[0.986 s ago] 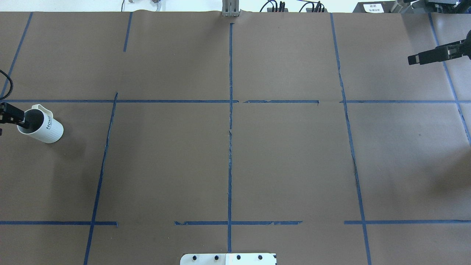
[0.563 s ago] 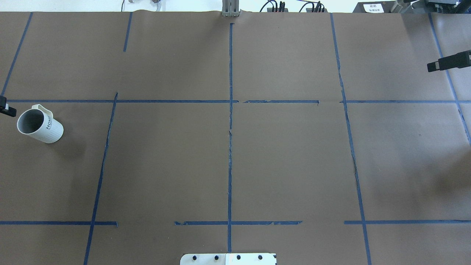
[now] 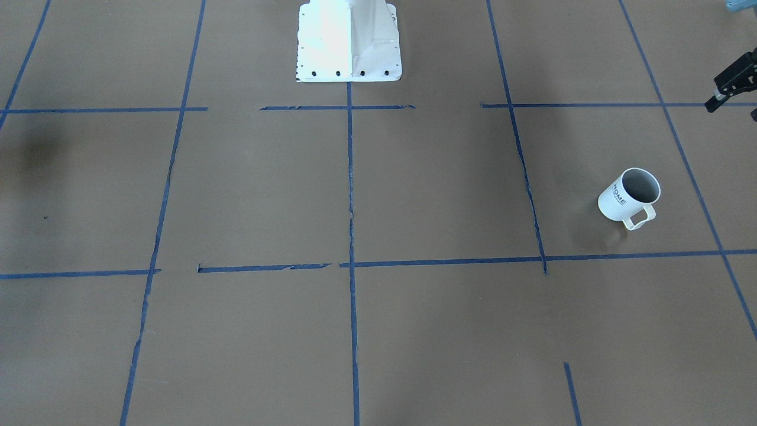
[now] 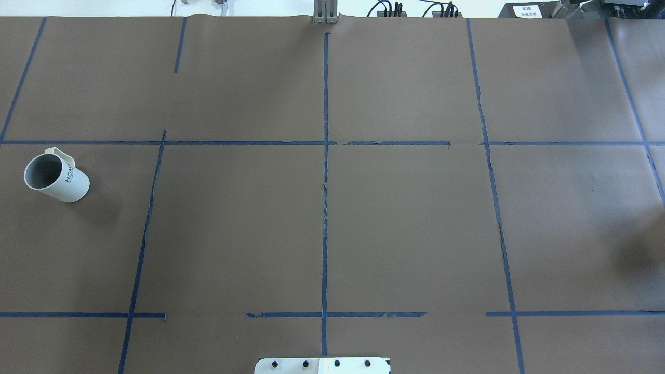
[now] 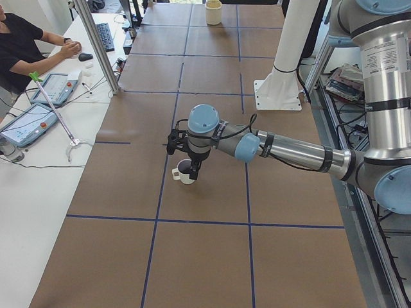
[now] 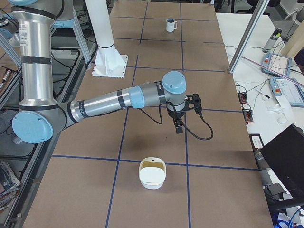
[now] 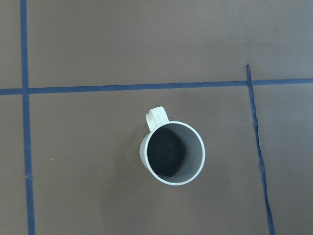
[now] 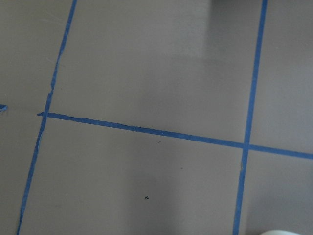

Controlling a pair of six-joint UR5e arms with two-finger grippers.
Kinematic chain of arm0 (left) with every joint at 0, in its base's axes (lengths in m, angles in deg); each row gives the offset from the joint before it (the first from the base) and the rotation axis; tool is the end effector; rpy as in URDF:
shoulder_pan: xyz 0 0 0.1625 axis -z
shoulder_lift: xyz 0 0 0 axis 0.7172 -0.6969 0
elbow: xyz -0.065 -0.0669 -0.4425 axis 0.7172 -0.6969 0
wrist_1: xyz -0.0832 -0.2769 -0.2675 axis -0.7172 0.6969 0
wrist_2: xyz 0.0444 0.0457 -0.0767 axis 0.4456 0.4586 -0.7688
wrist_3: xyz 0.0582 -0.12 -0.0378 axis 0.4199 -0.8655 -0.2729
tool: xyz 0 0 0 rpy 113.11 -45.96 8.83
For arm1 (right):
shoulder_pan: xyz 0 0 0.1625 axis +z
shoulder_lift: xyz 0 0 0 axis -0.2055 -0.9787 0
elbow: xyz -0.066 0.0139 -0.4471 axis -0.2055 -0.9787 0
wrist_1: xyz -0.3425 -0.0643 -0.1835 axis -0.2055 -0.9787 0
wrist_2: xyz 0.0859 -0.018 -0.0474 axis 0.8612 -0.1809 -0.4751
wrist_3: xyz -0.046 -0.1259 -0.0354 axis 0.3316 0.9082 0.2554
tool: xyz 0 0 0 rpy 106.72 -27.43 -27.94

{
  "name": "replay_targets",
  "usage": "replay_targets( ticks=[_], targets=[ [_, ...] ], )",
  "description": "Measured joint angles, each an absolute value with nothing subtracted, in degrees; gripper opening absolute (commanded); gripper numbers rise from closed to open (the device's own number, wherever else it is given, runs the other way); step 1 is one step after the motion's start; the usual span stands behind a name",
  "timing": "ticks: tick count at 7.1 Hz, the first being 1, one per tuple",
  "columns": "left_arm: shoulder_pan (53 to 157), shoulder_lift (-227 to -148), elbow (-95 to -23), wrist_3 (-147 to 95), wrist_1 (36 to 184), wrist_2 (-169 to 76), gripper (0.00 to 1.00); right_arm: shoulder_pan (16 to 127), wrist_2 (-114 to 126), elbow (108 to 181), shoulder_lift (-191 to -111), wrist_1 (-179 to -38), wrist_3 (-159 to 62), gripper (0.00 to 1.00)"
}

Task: Left arm hands cup to right arm to dump lemon

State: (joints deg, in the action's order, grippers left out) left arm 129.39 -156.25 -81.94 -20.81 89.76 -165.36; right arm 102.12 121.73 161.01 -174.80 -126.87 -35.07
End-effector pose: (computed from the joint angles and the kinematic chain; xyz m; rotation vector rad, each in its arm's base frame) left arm 0.0172 -0.3927 0.5813 0.1747 0.8991 0.0905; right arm 0.0313 -0.4450 0.5834 0.1600 -0.8494 -0.0286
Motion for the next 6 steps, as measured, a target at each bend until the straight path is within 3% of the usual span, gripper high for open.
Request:
replay_targets(
  ticks=[3,6],
  targets=[
    [133.4,-157.8,-83.2,-11.9,74.7,-165.5,1.0,104.2,120.9,164.9,-185.3,-128.8,-35.1,1.0],
    [133.5,-157.6,-84.1,-12.0,72.7,-165.1,1.0,104.2,120.6,166.4,-187.8,-128.7,-35.4,1.0]
  ],
)
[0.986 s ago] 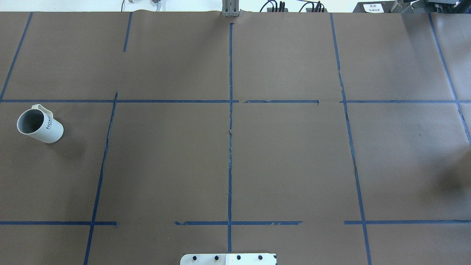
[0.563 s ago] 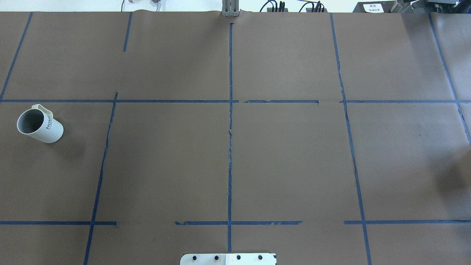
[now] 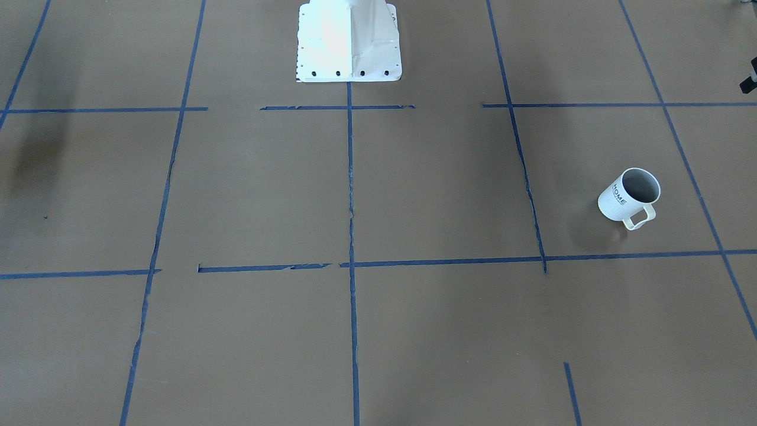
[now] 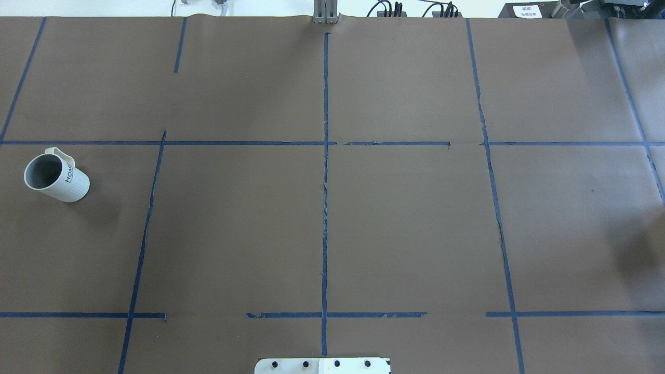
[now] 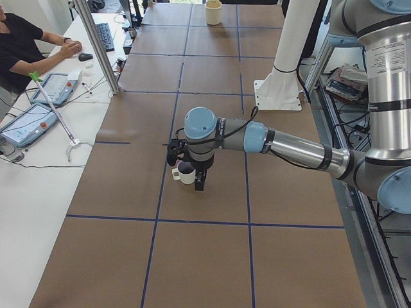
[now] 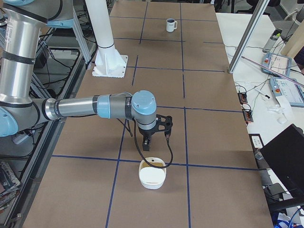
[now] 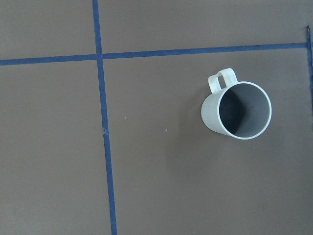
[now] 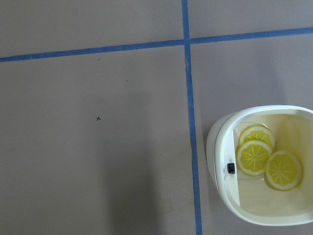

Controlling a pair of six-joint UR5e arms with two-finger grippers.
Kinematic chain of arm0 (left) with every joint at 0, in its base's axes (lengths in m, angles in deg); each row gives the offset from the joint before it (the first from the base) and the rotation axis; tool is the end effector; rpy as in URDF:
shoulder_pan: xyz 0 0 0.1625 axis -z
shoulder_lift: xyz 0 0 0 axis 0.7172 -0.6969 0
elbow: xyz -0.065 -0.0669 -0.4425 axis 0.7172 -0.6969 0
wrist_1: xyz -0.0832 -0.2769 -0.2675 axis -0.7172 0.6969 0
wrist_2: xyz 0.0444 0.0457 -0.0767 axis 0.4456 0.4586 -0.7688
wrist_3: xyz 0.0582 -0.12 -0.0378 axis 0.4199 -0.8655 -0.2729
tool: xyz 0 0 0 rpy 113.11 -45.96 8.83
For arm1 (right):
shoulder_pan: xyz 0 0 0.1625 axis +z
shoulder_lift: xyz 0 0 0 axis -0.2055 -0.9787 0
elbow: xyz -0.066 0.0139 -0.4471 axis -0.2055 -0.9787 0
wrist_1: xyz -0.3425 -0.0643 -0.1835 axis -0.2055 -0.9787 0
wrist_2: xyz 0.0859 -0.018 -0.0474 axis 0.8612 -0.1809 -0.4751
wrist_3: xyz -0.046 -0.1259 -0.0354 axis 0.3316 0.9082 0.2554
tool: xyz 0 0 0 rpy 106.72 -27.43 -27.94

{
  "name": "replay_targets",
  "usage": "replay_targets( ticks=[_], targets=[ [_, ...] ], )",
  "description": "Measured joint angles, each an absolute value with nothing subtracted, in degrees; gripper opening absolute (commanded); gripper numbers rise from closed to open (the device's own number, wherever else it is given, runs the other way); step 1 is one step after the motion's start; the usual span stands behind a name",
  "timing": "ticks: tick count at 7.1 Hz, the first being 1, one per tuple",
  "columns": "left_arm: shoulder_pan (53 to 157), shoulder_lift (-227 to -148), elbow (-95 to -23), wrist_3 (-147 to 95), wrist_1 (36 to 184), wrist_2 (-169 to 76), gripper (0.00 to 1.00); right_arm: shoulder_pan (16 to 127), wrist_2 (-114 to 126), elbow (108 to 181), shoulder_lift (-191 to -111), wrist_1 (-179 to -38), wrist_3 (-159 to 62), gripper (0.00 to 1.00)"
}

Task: Left arm hands cup to right arm to dump lemon

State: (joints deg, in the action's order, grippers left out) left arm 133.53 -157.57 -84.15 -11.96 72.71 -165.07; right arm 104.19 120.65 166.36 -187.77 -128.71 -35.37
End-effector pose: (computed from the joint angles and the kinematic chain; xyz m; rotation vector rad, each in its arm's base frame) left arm -0.0121 -0.3819 0.5889 0.0548 0.8706 0.0638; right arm 0.0449 -0.3401 0.6340 0.0183 -0.8298 0.0809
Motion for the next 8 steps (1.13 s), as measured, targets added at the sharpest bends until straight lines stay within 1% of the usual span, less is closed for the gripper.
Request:
replay_targets(
  ticks=[3,6,7,8],
  targets=[
    [133.6,-157.0,-86.0,-12.0,72.9,-165.2,1.0,104.1,120.9,166.8,-188.5,-128.4,-35.3,1.0],
    [133.5,-154.2,-88.8,-11.6,73.2,-165.5,1.0,104.1,120.5,166.6,-188.8,-128.3,-35.4,1.0],
    [133.5,-153.3,-89.1,-11.6,73.3,-165.5,1.0,104.1,120.3,166.5,-188.9,-128.3,-35.4,1.0],
    [133.4,-153.1,-87.6,-11.6,73.3,-165.5,1.0,104.1,120.2,166.2,-188.9,-128.3,-35.3,1.0]
  ],
)
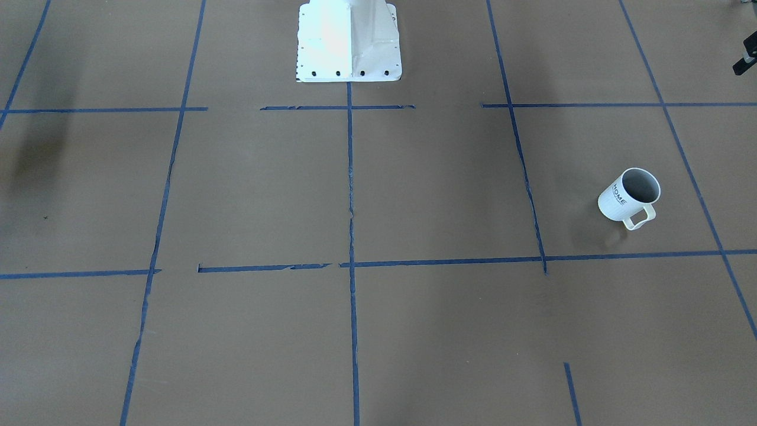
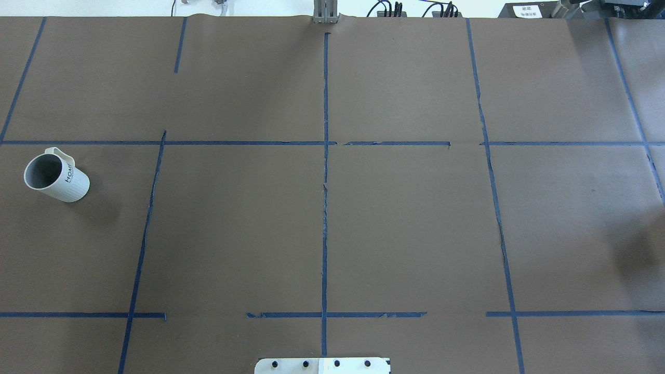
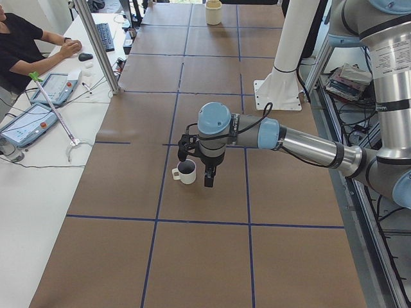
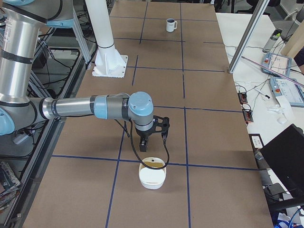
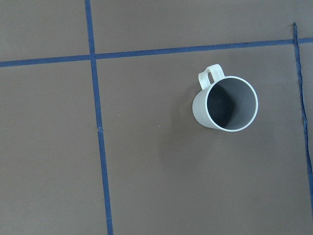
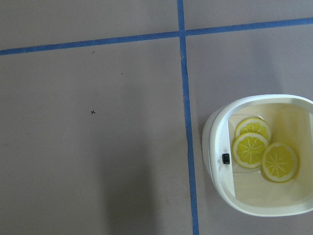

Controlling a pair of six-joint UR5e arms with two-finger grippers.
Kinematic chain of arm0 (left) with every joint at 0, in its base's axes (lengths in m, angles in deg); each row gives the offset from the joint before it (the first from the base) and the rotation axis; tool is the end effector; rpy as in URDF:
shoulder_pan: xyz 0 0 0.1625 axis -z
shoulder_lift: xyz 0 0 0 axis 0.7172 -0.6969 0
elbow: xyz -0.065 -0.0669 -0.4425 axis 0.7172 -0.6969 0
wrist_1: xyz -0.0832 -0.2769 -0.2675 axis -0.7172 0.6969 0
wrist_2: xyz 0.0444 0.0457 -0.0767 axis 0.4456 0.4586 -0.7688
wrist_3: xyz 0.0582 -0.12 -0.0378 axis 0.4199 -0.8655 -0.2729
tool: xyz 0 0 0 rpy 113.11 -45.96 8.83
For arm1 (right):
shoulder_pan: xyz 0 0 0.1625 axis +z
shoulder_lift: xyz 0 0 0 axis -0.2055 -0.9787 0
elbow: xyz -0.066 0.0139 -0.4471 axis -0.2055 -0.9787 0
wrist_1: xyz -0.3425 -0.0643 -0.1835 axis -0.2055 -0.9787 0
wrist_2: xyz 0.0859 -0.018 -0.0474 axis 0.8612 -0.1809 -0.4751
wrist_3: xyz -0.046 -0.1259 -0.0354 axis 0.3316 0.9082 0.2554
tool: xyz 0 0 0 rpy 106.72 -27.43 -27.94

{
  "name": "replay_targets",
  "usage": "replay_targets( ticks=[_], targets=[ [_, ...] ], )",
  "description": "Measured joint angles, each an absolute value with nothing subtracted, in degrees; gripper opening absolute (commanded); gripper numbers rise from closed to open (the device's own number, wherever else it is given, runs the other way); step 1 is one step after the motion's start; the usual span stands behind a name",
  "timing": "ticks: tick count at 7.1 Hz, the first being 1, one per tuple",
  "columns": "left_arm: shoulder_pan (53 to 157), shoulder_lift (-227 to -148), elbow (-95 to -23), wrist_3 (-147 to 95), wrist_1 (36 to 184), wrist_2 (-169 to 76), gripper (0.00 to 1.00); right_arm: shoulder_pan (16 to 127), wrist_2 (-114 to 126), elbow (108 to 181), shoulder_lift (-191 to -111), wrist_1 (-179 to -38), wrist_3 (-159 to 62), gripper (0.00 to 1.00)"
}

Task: Left arm hands cup to right arm to dump lemon

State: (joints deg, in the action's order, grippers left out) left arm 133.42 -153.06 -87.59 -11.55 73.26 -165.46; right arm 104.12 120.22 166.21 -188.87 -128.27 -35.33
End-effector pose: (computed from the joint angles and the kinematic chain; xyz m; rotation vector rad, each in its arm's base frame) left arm -0.0122 -0.3483 0.5879 0.0483 0.8772 0.0685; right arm 0.0448 -0.3316 0.6417 0.0048 -0.8223 0.0851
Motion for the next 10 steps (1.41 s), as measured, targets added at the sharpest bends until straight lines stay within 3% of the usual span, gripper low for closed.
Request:
replay_targets(
  ticks=[4,10],
  targets=[
    [133.4,-153.8,-77.4,-10.5,76.6,-165.4,1.0,103.4,120.0,165.3,-188.6,-128.3,-34.9,1.0],
    [133.5,-155.8,-77.6,-10.2,77.9,-164.9,1.0,101.5,118.3,163.6,-189.1,-128.3,-34.9,1.0]
  ],
)
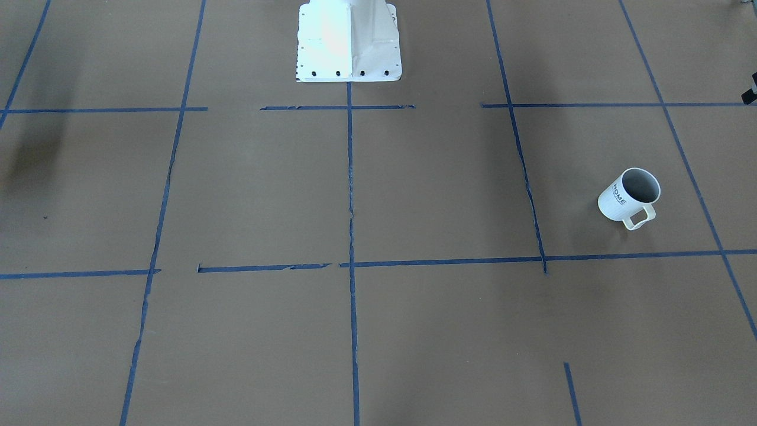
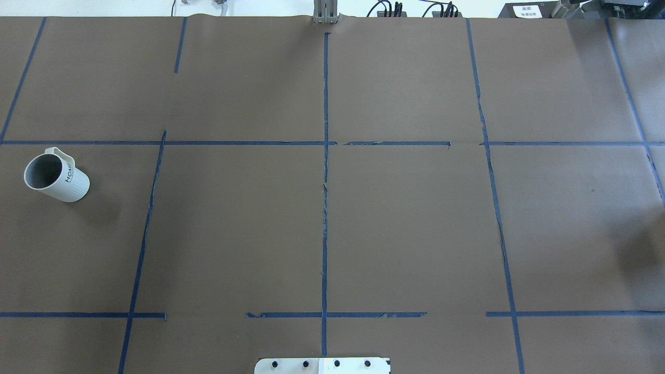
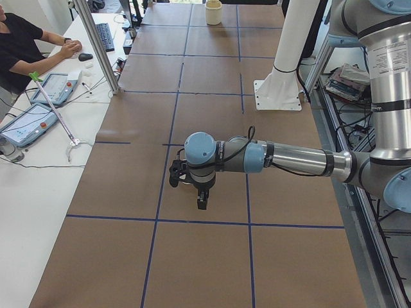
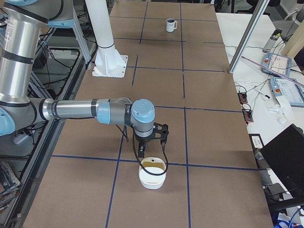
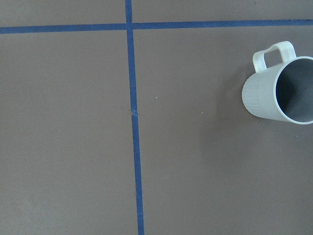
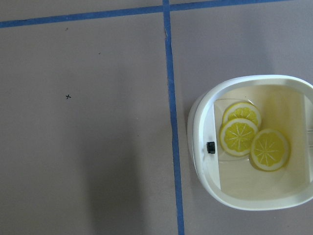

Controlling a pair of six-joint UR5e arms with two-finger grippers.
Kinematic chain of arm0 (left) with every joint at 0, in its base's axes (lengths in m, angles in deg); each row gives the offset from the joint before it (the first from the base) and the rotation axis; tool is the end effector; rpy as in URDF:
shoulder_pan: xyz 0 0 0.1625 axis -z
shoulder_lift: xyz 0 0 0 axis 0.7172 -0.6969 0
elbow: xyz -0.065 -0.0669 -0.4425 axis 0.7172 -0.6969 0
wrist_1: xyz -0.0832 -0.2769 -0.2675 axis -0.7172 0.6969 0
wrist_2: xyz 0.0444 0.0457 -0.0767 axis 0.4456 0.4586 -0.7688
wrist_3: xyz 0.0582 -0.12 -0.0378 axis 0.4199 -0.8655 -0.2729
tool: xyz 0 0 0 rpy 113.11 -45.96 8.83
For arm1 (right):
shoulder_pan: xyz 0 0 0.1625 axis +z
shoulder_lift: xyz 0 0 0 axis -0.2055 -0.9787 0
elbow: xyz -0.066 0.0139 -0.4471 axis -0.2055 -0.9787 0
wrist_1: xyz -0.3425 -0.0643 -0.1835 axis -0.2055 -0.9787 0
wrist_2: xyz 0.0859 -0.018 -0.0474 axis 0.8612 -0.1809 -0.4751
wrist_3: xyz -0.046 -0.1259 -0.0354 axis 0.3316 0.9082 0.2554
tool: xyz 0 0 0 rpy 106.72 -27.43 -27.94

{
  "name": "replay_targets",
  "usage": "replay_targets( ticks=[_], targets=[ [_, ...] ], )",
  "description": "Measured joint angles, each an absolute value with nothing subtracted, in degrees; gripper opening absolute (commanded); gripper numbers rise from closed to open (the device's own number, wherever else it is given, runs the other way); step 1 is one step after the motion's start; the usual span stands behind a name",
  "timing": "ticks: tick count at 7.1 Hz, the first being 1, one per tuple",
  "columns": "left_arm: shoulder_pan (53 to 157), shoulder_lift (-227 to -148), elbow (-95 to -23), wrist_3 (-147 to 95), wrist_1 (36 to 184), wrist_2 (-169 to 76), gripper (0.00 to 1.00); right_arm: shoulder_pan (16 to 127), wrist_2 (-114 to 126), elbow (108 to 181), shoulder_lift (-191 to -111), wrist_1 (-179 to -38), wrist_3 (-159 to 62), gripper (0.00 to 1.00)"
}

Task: Left arm hands cup to right arm to dump lemon

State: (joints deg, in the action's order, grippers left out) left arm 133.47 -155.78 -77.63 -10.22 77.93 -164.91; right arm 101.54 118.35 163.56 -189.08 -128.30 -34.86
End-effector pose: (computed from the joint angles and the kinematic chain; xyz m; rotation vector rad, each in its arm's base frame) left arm -0.0123 -0.3742 0.6447 0.0171 0.8669 0.0697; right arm 0.0330 -0.3286 0.6679 -0.0572 -0.7881 0.0552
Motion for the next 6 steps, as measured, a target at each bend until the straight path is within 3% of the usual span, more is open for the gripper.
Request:
replay_targets(
  ticks=[6],
  targets=[
    [134.8,-156.4,-77.0,-10.2,77.2,-160.6,1.0,97.2,118.6,163.5,-188.6,-128.2,-35.5,1.0]
  ],
)
